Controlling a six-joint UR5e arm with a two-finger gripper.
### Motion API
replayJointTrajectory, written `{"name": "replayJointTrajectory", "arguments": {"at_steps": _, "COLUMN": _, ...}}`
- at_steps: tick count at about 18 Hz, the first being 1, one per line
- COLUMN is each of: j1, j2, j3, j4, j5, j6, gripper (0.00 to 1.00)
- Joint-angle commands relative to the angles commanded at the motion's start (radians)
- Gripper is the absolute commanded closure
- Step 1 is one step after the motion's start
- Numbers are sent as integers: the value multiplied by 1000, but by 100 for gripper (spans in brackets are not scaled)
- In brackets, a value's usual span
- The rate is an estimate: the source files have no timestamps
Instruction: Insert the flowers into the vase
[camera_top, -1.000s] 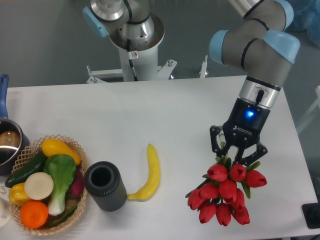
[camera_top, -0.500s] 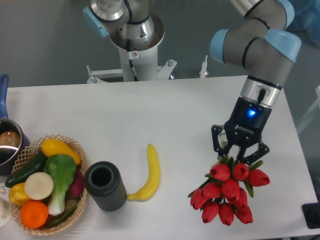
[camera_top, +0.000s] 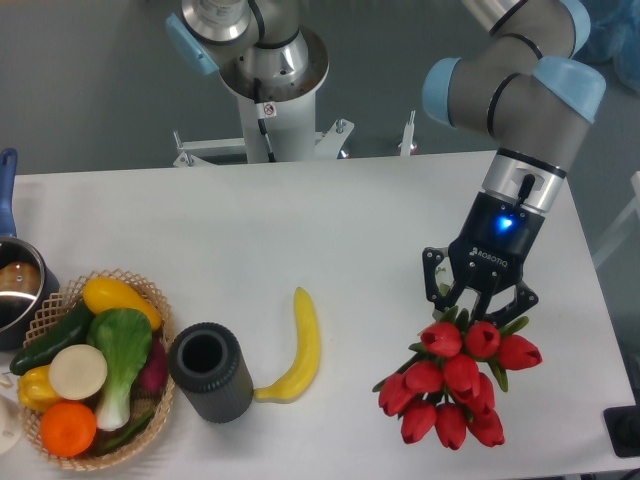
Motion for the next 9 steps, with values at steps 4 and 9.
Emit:
{"name": "replayJointTrajectory", "arguments": {"at_steps": 4, "j1": -49, "j2": -3, "j3": 9, "j4": 8, "j5": -101, "j6": 2, "gripper": 68}}
{"name": "replayJointTrajectory", "arguments": {"at_steps": 9, "j1": -120, "j2": -3, "j3": -12, "j4": 43, "j5": -225, "j6": 6, "gripper": 67}}
